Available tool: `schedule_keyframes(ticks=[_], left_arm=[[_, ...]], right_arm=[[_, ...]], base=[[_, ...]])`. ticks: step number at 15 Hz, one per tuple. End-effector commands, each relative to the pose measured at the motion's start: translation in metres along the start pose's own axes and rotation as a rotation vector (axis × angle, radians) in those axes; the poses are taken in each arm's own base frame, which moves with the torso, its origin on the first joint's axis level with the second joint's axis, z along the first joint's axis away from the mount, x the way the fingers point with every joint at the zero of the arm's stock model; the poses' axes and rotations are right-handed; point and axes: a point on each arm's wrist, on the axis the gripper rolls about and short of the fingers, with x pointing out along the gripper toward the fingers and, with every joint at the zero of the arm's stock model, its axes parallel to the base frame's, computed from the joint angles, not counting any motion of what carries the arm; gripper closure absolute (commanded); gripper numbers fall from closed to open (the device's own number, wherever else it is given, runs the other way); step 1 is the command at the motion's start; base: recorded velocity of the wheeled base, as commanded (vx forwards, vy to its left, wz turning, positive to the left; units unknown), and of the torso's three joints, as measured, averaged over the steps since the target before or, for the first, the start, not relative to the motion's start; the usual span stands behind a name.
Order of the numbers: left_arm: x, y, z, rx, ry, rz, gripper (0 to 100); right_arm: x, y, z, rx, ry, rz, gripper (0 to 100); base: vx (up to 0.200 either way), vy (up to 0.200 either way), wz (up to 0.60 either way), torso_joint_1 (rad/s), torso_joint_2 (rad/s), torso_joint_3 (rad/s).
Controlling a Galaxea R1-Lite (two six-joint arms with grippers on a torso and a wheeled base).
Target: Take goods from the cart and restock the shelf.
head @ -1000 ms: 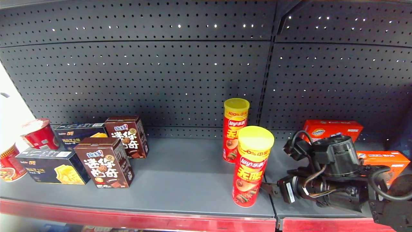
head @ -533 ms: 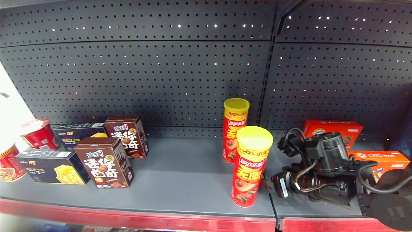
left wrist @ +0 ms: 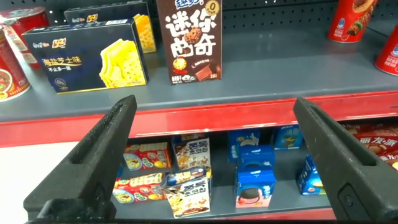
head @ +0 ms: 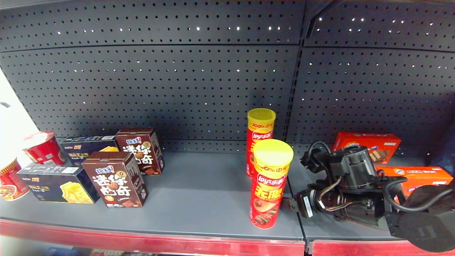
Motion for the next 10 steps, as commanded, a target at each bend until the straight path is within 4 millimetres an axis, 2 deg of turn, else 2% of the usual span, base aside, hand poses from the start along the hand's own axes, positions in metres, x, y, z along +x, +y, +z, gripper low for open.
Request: schedule_keyframes(ticks=[1, 10], left_arm=[[0.000, 0.000, 0.000, 0.000, 0.003, 0.000, 0], [0.001, 0.000, 0.000, -0.002, 0.018, -0.002, 0]], right_arm=[[-0.014, -0.004, 0.000, 0.004, -0.019, -0.003, 0], [-0.014, 0.009, 0.008, -0.012, -0.049, 0.034, 0]], base=[[0.000, 0.000, 0.00, 0.000, 0.00, 0.000], [0.000, 0.000, 0.00, 0.000, 0.00, 0.000]])
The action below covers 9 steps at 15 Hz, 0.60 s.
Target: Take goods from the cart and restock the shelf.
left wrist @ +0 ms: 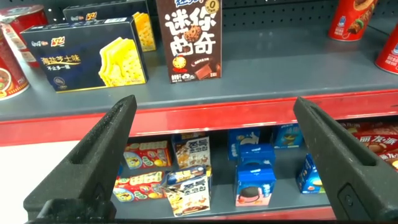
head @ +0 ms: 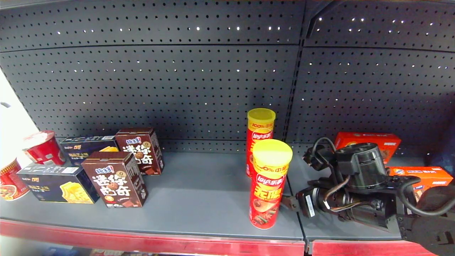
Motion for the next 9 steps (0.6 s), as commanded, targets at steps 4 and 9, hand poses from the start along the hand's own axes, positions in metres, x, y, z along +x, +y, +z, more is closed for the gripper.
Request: schedule_keyframes(ticks=[4, 9], left_arm=[[0.0004, 0.0001, 0.0006, -0.001, 0.004, -0.001, 0], [0.0007, 0.0001, 0.0007, -0.002, 0.007, -0.002, 0]], right_arm=[[0.0060, 0.0038, 0.0003, -0.006, 0.006, 0.008, 0], [0.0105, 0.0087, 0.0016, -0.013, 0.007, 0.019, 0]], base=[[0.000, 0.000, 0.00, 0.000, 0.00, 0.000], [0.000, 0.000, 0.00, 0.000, 0.00, 0.000]])
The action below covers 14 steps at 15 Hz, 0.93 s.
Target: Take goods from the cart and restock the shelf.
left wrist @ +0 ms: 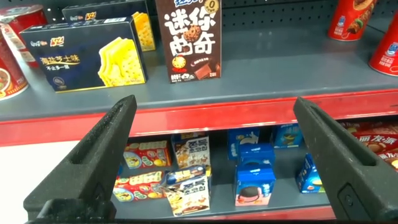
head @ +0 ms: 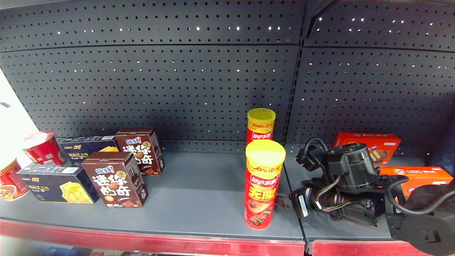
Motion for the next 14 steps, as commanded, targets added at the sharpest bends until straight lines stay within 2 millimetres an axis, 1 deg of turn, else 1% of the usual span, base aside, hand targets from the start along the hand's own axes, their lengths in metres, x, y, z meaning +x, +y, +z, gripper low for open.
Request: schedule_keyframes(ticks=[1, 3, 4, 6, 7, 8, 9, 10, 11, 12, 13, 14], left_arm=[[0.000, 0.000, 0.000, -0.002, 0.006, 0.000, 0], [0.000, 0.000, 0.000, -0.013, 0.006, 0.000, 0], [0.000, 0.000, 0.000, -0.015, 0.006, 0.000, 0], [0.000, 0.000, 0.000, -0.019, 0.002, 0.000, 0], [0.000, 0.000, 0.000, -0.019, -0.002, 0.000, 0], [0.000, 0.000, 0.000, -0.019, -0.002, 0.000, 0], [0.000, 0.000, 0.000, -0.018, -0.005, 0.002, 0], [-0.001, 0.000, 0.000, -0.019, -0.013, 0.003, 0], [-0.001, 0.000, 0.000, -0.019, -0.013, 0.003, 0], [-0.001, 0.000, 0.000, -0.047, -0.013, 0.003, 0], [-0.001, 0.000, 0.000, -0.065, -0.013, 0.000, 0], [-0.001, 0.000, 0.001, -0.079, -0.014, 0.002, 0]], right_arm=[[0.001, 0.001, -0.001, -0.001, 0.004, 0.002, 0], [0.001, -0.001, -0.003, 0.002, 0.010, -0.003, 0], [-0.004, -0.005, -0.002, 0.008, 0.003, -0.013, 0], [-0.014, -0.017, 0.002, 0.033, -0.028, -0.048, 0], [-0.020, -0.028, 0.010, 0.055, -0.070, -0.089, 0], [-0.034, -0.033, 0.020, 0.067, -0.135, -0.096, 0], [-0.050, -0.033, 0.028, 0.071, -0.184, -0.087, 0], [-0.071, -0.032, 0.035, 0.072, -0.247, -0.072, 0], [-0.074, -0.032, 0.036, 0.072, -0.255, -0.068, 0], [-0.112, -0.031, 0.037, 0.074, -0.302, -0.058, 0], [-0.130, -0.033, 0.037, 0.079, -0.328, -0.064, 0], [-0.142, -0.035, 0.036, 0.083, -0.350, -0.070, 0]], base=[[0.000, 0.000, 0.00, 0.000, 0.00, 0.000], [0.000, 0.000, 0.00, 0.000, 0.00, 0.000], [0.000, 0.000, 0.00, 0.000, 0.00, 0.000], [0.000, 0.000, 0.00, 0.000, 0.00, 0.000], [0.000, 0.000, 0.00, 0.000, 0.00, 0.000], [0.000, 0.000, 0.00, 0.000, 0.00, 0.000], [0.000, 0.000, 0.00, 0.000, 0.00, 0.000], [0.000, 0.000, 0.00, 0.000, 0.00, 0.000], [0.000, 0.000, 0.00, 0.000, 0.00, 0.000], [0.000, 0.000, 0.00, 0.000, 0.00, 0.000], [0.000, 0.000, 0.00, 0.000, 0.00, 0.000], [0.000, 0.000, 0.00, 0.000, 0.00, 0.000]])
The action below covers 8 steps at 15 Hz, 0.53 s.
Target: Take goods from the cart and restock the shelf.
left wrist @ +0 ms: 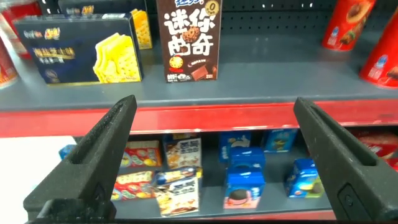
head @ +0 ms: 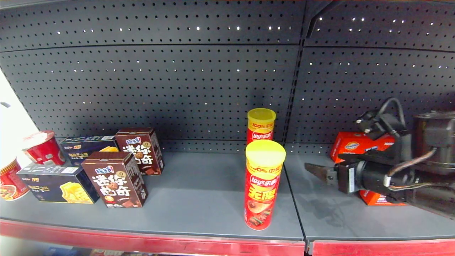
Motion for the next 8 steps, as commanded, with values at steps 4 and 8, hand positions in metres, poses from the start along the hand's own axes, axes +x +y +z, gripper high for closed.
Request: schedule_keyframes(ticks=[4, 8], left_arm=[[0.000, 0.000, 0.001, -0.022, -0.004, -0.012, 0], [0.000, 0.000, 0.001, -0.005, -0.004, -0.008, 0]], right_arm=[[-0.113, -0.033, 0.001, 0.063, -0.255, -0.119, 0], [-0.166, -0.053, -0.049, 0.062, -0.329, -0.462, 0]], base=[[0.000, 0.000, 0.00, 0.000, 0.00, 0.000], [0.000, 0.000, 0.00, 0.000, 0.00, 0.000]])
